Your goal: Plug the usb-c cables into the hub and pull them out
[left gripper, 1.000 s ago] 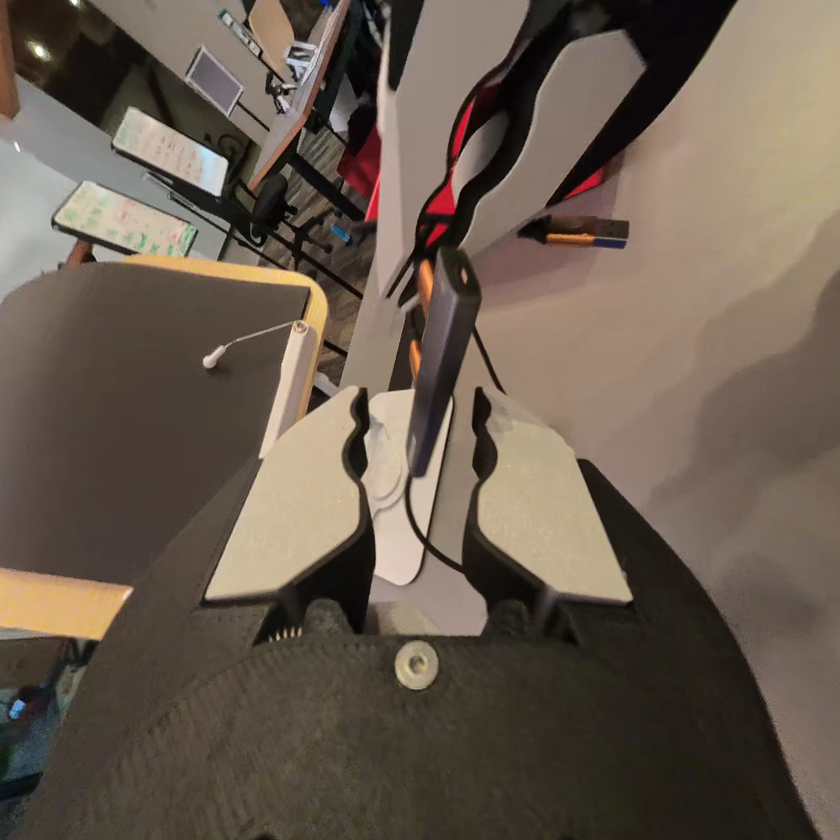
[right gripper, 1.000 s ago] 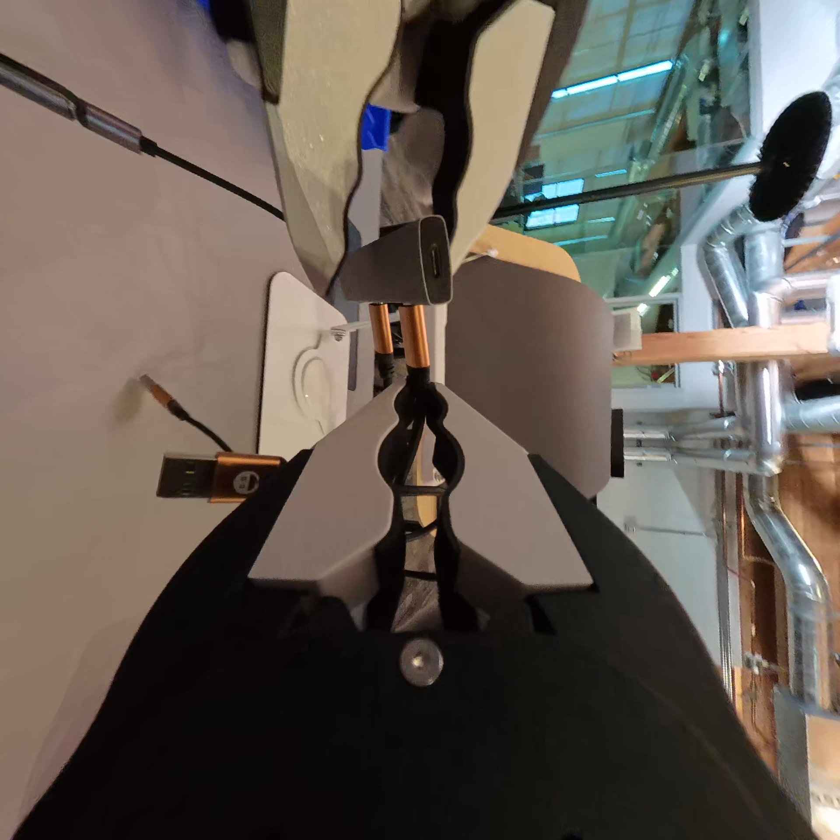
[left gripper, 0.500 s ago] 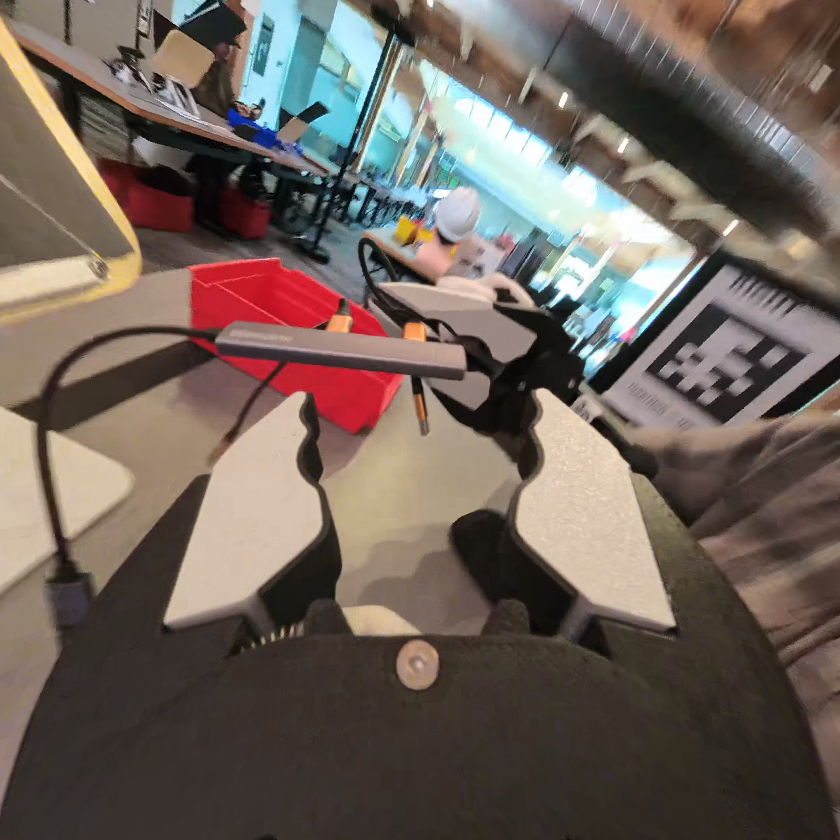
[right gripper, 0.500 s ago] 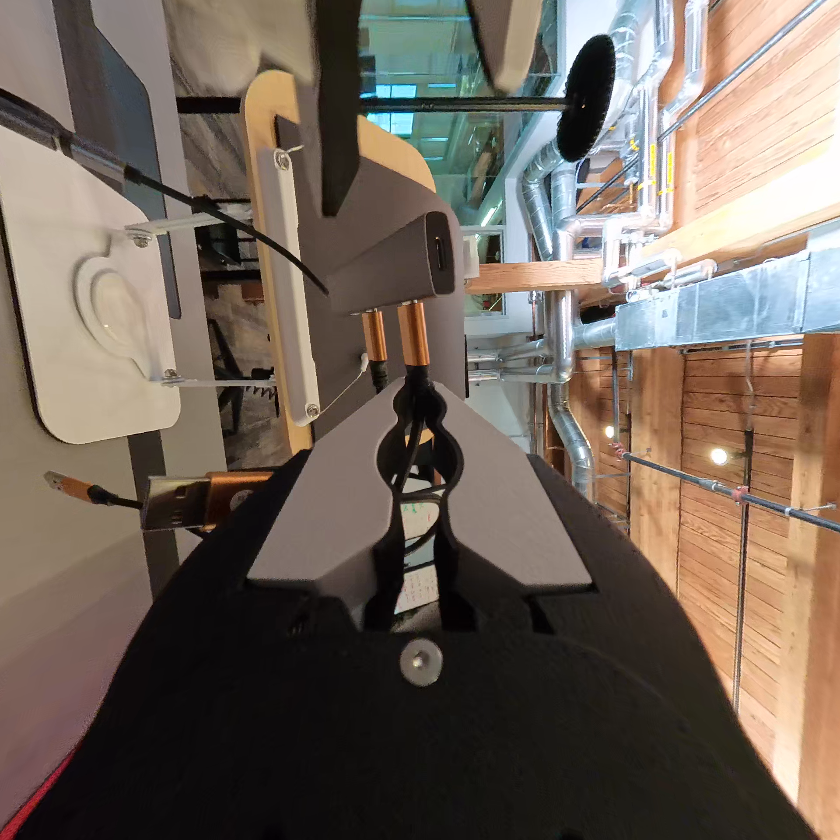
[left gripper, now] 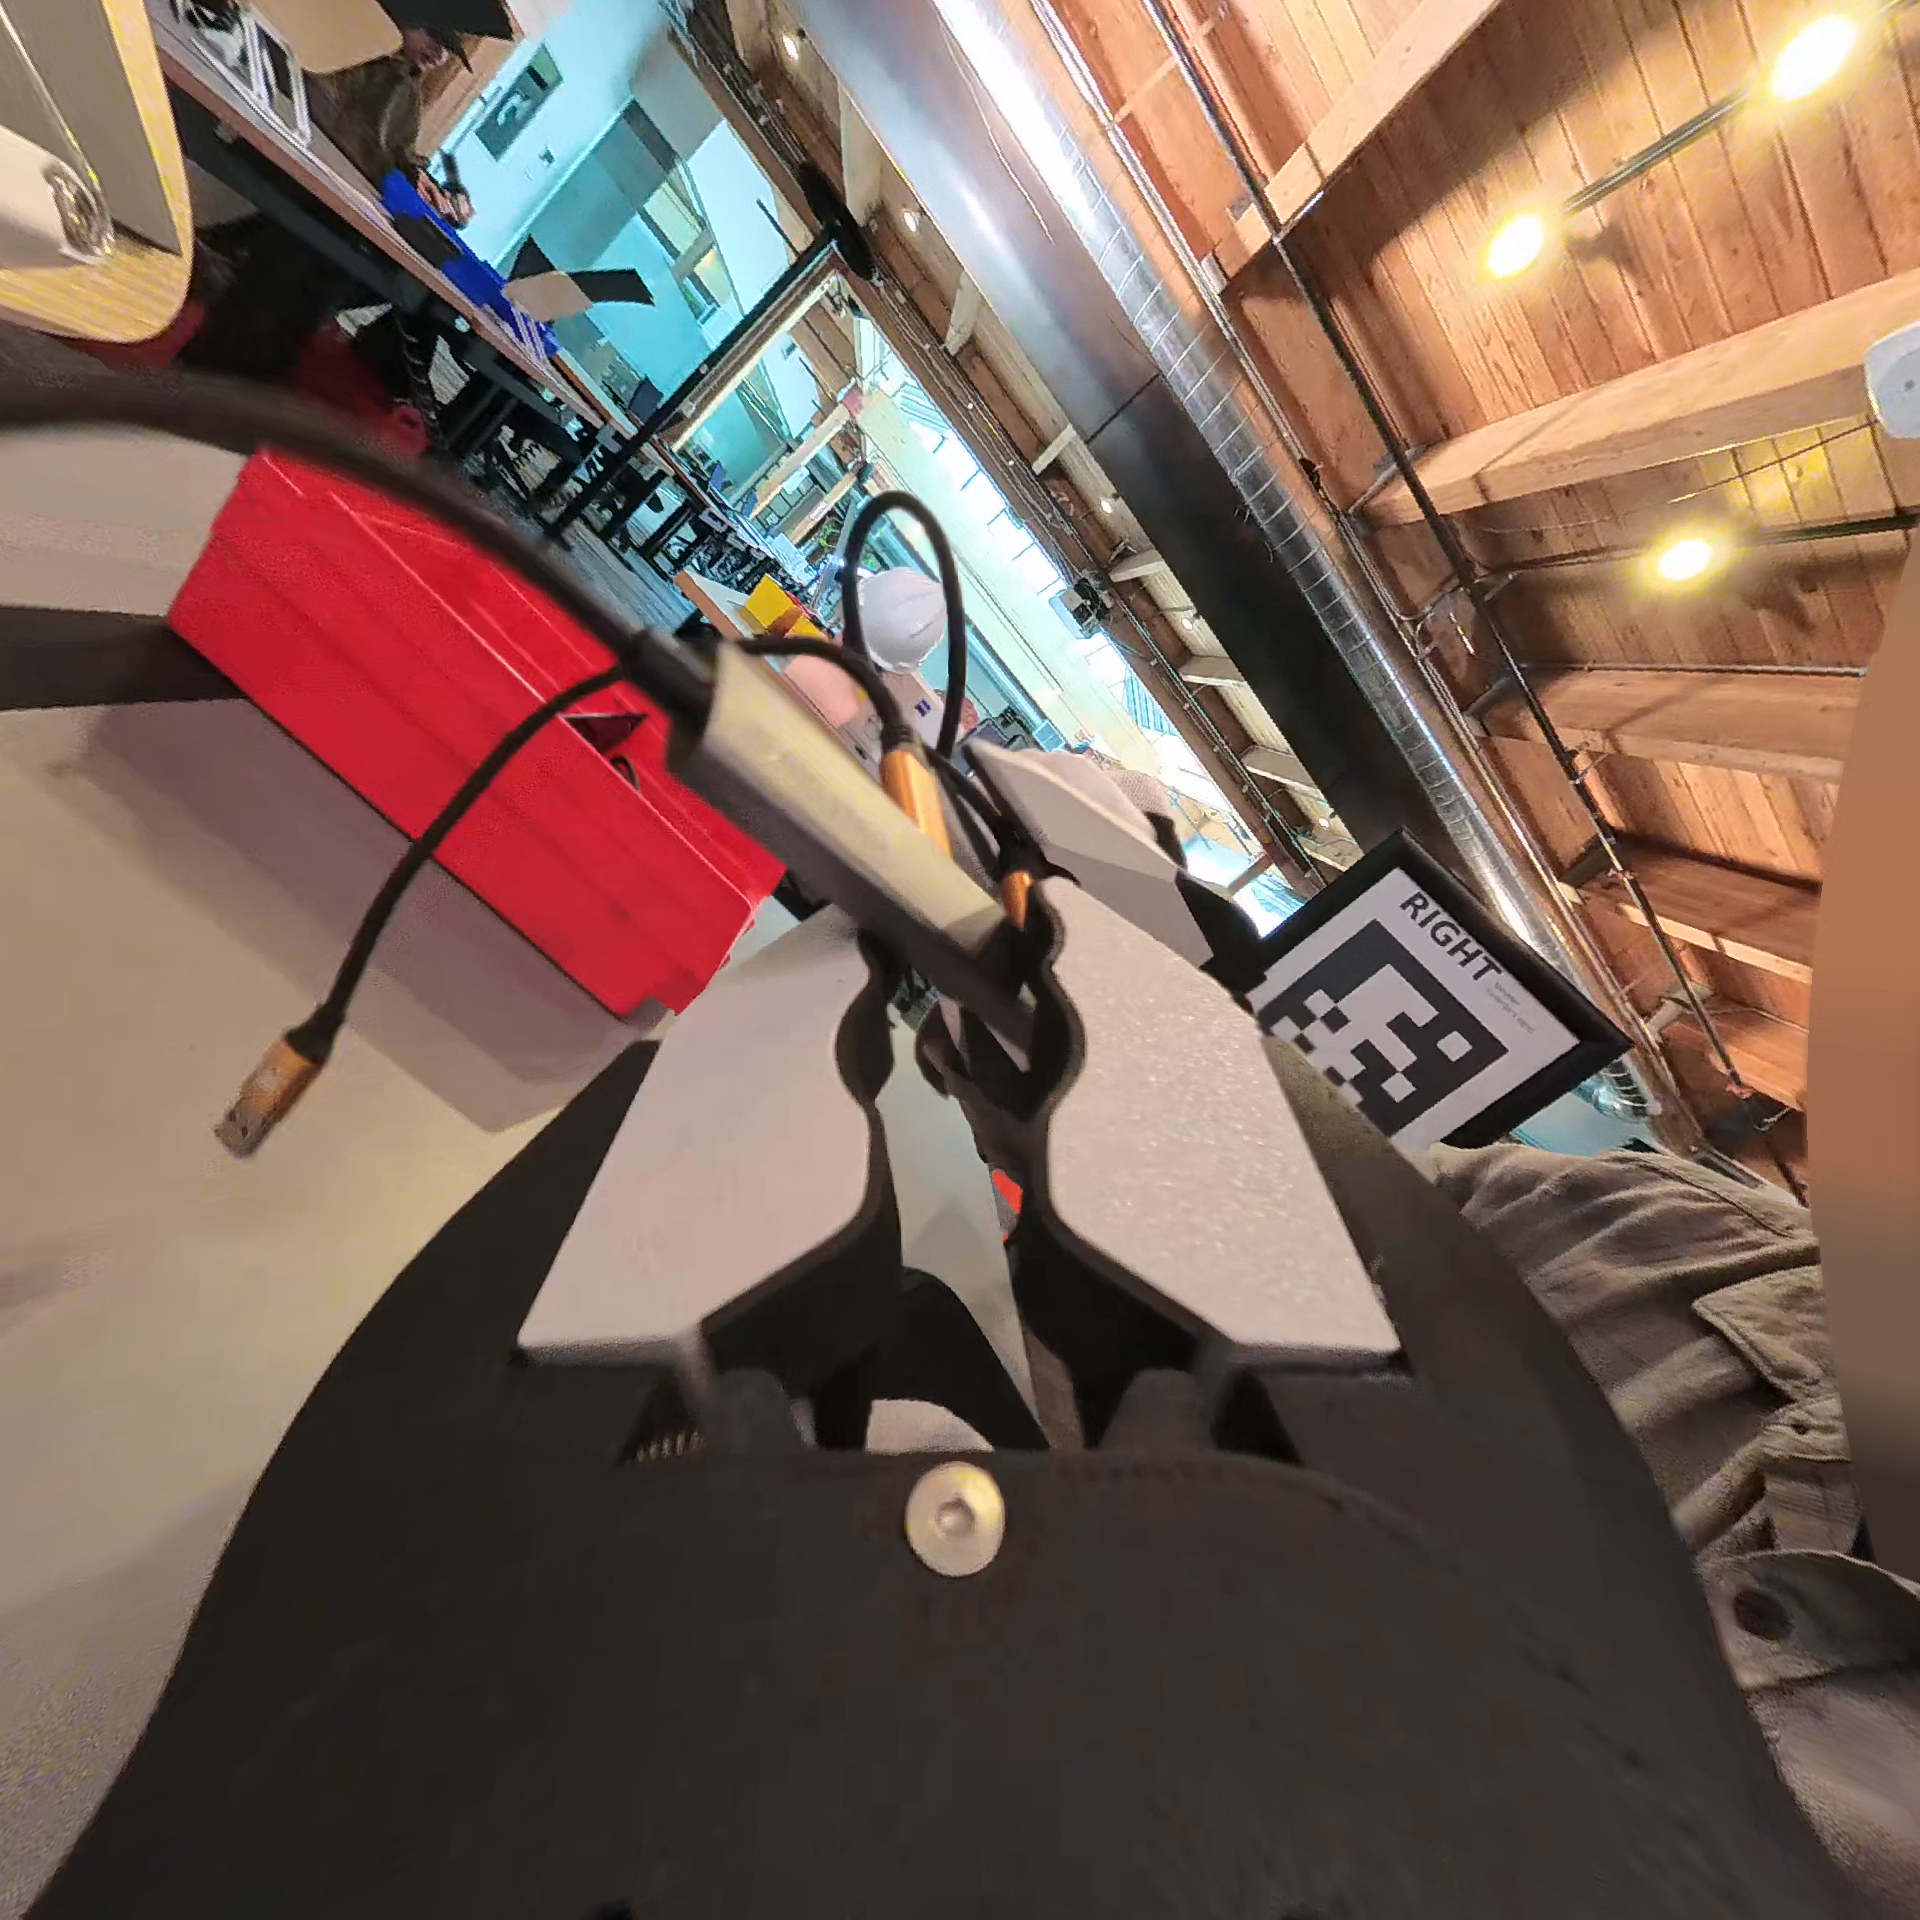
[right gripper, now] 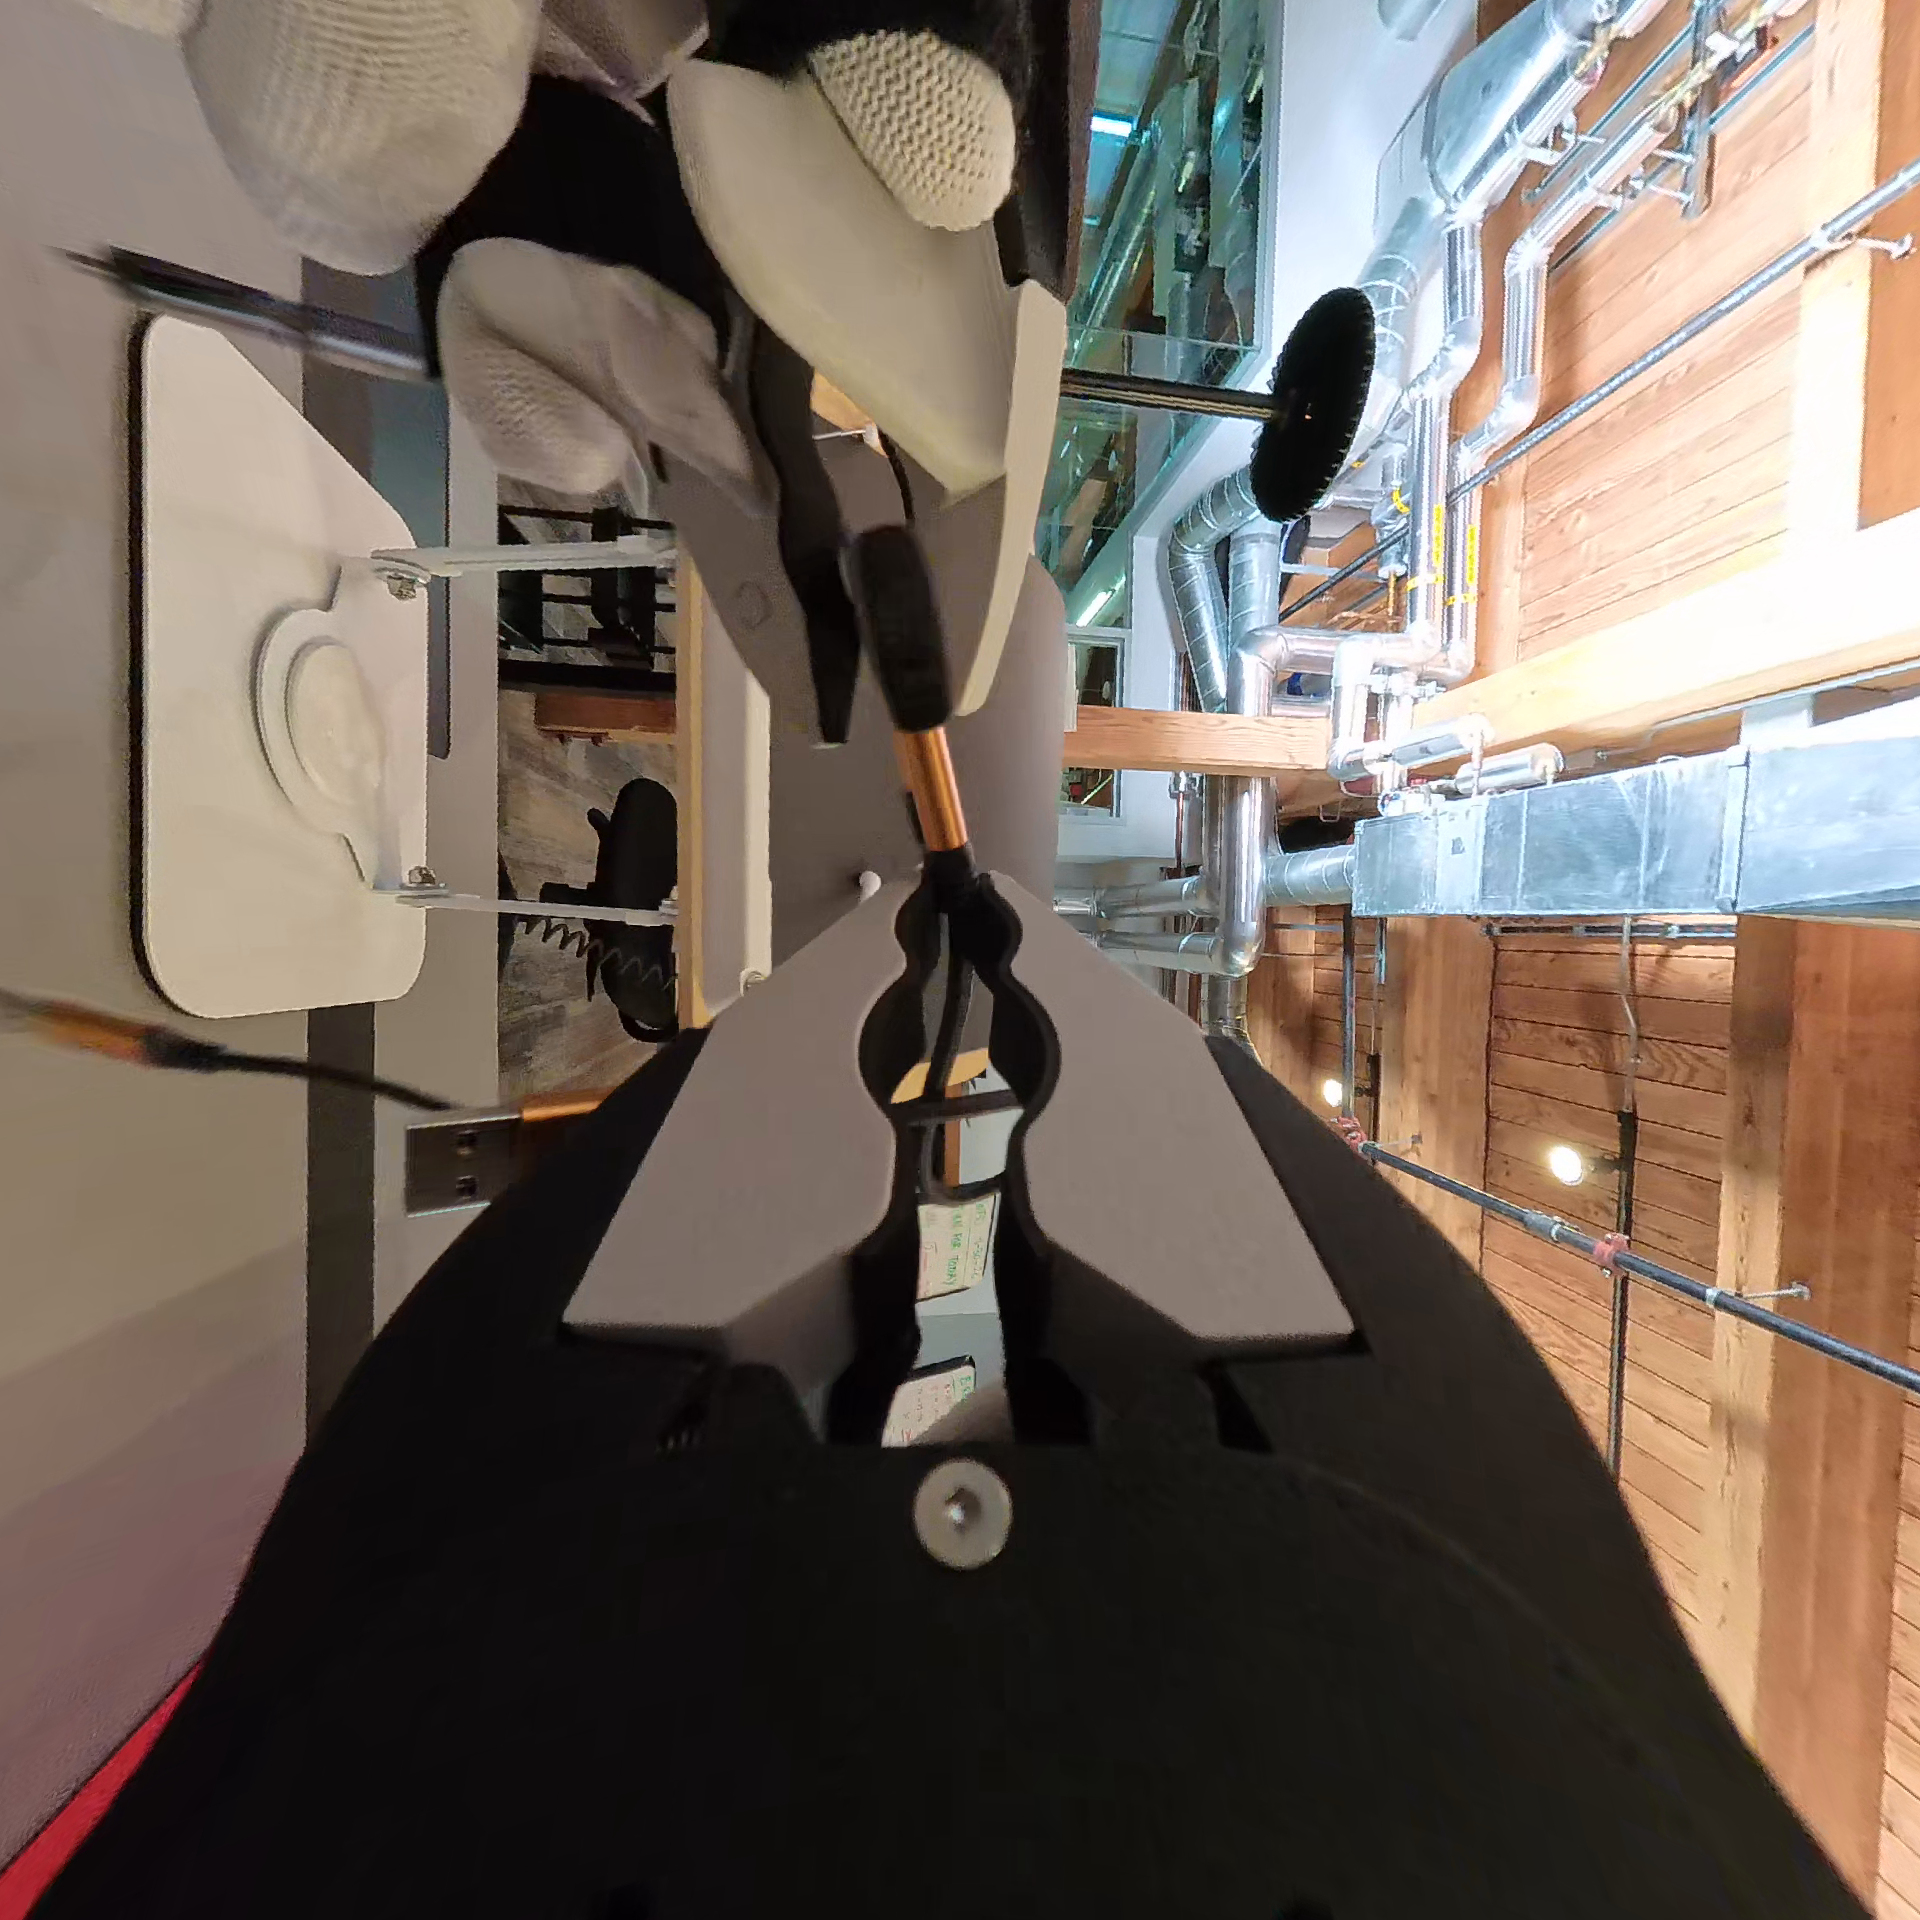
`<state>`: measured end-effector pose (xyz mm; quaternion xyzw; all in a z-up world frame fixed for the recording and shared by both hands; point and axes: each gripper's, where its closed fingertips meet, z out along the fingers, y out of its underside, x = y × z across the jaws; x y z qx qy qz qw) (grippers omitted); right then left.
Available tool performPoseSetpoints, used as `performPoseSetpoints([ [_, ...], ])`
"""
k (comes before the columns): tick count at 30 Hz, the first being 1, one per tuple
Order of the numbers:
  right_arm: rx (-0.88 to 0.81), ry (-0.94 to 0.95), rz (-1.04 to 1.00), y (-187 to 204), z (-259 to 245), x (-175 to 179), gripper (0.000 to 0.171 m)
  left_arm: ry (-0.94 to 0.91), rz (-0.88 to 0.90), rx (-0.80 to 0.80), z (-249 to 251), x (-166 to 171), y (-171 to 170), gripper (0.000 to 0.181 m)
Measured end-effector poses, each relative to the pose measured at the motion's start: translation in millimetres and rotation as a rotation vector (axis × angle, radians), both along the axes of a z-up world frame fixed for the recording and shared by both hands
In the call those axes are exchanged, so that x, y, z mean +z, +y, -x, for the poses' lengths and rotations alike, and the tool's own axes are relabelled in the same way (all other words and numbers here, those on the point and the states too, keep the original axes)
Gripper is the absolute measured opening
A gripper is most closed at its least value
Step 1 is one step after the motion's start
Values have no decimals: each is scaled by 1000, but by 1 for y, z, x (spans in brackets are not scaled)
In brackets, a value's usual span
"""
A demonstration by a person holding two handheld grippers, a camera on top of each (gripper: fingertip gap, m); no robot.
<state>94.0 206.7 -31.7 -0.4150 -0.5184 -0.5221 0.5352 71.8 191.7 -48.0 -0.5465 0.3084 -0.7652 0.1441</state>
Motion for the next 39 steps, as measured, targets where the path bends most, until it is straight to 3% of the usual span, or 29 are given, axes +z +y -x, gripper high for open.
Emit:
performPoseSetpoints([
  [2, -2, 14, 42, 2, -2, -6, 7, -7, -26, 7, 2, 1, 1, 12],
  [6, 123, 250, 259, -6, 0, -13, 21, 9, -99, -29, 8, 0, 0, 10],
  [11, 450, 560, 636, -43, 30, -10, 22, 27, -175, -126, 18, -3, -7, 10],
  [14, 474, 487, 760, -50, 38, -30, 17, 32, -209, -204, 21, -5, -20, 11],
  [19, 561, 436, 850, -62, 50, -49, 9, 23, -246, -343, 26, -13, -43, 11],
  [23, 637, 508, 881, -70, 59, -47, 9, -41, -232, -400, 31, -10, -51, 11],
  [26, 694, 580, 830, -71, 65, -42, 12, -99, -198, -427, 34, -6, -54, 11],
  [39, 713, 540, 732, -74, 75, -42, 13, -186, -150, -491, 42, -6, -55, 10],
])
